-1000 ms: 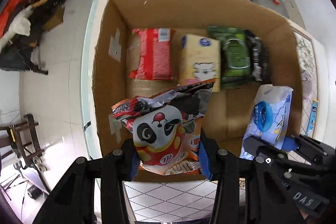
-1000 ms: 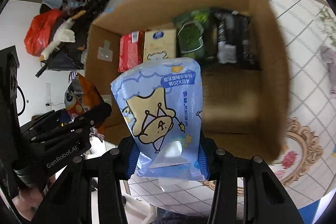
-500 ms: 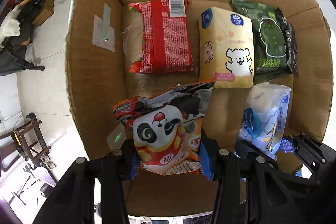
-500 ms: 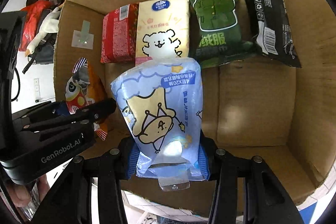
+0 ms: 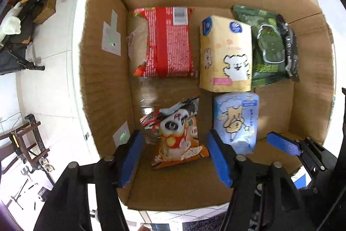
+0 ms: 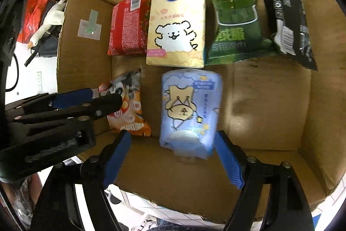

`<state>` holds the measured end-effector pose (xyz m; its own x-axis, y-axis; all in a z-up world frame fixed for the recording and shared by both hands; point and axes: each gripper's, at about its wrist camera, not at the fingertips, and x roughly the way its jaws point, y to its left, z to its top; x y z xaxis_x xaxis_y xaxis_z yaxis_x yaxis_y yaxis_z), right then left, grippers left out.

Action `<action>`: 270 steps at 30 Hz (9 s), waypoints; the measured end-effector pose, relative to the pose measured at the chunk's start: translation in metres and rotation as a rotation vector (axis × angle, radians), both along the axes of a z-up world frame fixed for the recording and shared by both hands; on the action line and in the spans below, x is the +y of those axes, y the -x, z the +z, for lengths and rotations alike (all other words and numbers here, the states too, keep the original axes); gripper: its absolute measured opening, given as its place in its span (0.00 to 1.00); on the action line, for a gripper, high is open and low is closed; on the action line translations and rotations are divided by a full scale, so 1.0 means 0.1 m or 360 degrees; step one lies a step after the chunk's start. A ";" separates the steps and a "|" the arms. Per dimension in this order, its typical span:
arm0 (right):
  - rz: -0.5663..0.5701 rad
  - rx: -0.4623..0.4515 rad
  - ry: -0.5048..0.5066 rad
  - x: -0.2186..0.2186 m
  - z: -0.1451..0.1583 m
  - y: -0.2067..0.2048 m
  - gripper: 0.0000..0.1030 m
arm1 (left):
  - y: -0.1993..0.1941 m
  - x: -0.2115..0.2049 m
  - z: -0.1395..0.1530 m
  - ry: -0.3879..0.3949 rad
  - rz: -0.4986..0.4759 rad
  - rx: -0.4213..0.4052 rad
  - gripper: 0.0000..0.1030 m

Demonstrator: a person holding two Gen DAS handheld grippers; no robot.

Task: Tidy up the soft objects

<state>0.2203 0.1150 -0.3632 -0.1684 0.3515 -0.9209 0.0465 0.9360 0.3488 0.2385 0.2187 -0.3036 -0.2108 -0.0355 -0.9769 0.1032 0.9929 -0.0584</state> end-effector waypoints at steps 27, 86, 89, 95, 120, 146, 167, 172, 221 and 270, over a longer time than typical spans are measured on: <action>0.0076 -0.0458 0.0390 -0.68 1.39 0.53 1.00 | 0.75 -0.23 1.16 -0.0075 0.0113 -0.0567 0.99; -0.0896 0.0137 0.0463 -5.38 -0.54 1.11 0.79 | -0.19 -5.15 -0.85 -0.0005 -0.0409 -0.0040 0.47; -0.0835 0.0101 0.0594 -5.28 -0.49 1.11 0.53 | -0.08 -5.13 -0.82 -0.0009 -0.0441 -0.0061 0.46; -0.0800 0.0088 0.0603 -5.13 -0.45 1.14 0.19 | 0.24 -5.01 -0.75 0.0013 -0.0489 -0.0103 0.45; -0.0476 -0.0446 0.0033 -2.91 1.59 0.80 0.15 | 0.55 -2.12 1.32 0.0299 -0.0157 -0.0544 0.44; -0.0238 -0.0271 0.0380 -1.34 0.64 -0.05 0.15 | 0.07 -1.05 -0.01 0.0607 0.0222 0.0091 0.46; -0.0185 -0.0319 0.0455 -1.33 0.86 0.01 0.59 | 0.03 -0.66 0.48 0.0369 0.0199 -0.0146 0.96; -0.0127 -0.0350 0.0452 -1.20 0.92 0.09 0.59 | 0.20 -0.46 0.71 0.0190 0.0177 -0.0332 0.96; -0.0186 -0.1130 0.0473 -1.51 3.74 1.91 1.00 | 2.02 -0.59 3.32 0.0003 0.0240 -0.1213 1.00; -0.0179 -0.1232 0.0589 -1.58 4.09 2.16 1.00 | 2.21 -0.67 3.52 -0.0025 0.0243 -0.1245 1.00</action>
